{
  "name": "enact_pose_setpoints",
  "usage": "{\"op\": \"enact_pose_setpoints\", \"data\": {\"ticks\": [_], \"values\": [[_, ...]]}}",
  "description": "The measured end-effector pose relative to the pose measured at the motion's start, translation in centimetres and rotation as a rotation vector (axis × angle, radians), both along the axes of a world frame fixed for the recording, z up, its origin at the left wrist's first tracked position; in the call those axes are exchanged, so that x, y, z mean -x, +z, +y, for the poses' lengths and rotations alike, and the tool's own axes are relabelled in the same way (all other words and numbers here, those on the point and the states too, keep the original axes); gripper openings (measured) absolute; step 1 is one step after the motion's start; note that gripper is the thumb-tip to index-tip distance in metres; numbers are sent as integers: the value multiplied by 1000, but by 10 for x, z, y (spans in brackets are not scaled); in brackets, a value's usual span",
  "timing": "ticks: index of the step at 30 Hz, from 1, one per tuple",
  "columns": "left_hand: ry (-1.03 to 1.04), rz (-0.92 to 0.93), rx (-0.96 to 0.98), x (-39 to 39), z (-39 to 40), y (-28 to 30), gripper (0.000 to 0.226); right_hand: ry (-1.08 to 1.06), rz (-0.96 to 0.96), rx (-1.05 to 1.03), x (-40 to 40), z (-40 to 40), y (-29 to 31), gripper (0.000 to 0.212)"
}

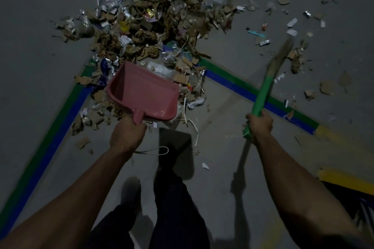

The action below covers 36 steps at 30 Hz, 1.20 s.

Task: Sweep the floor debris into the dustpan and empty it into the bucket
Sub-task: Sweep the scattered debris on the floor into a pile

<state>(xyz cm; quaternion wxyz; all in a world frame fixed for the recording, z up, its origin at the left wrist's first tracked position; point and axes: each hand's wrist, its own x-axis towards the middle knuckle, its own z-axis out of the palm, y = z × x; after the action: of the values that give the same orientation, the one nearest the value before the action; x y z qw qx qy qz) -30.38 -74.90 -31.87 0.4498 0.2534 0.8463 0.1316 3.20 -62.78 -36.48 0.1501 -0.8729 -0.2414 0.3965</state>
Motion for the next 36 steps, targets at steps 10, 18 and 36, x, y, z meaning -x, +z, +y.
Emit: {"op": "enact_pose_setpoints", "data": {"ticks": [10, 18, 36], "values": [[-10, -43, -42, 14, -15, -16, 19, 581, -73, 131, 67, 38, -2, 62], [-37, -94, -76, 36, -47, 20, 14, 330, 109, 4, 117, -104, 59, 74], [-443, -250, -64, 162, -142, 86, 16, -455, 143, 2, 235, -435, 129, 32]]}}
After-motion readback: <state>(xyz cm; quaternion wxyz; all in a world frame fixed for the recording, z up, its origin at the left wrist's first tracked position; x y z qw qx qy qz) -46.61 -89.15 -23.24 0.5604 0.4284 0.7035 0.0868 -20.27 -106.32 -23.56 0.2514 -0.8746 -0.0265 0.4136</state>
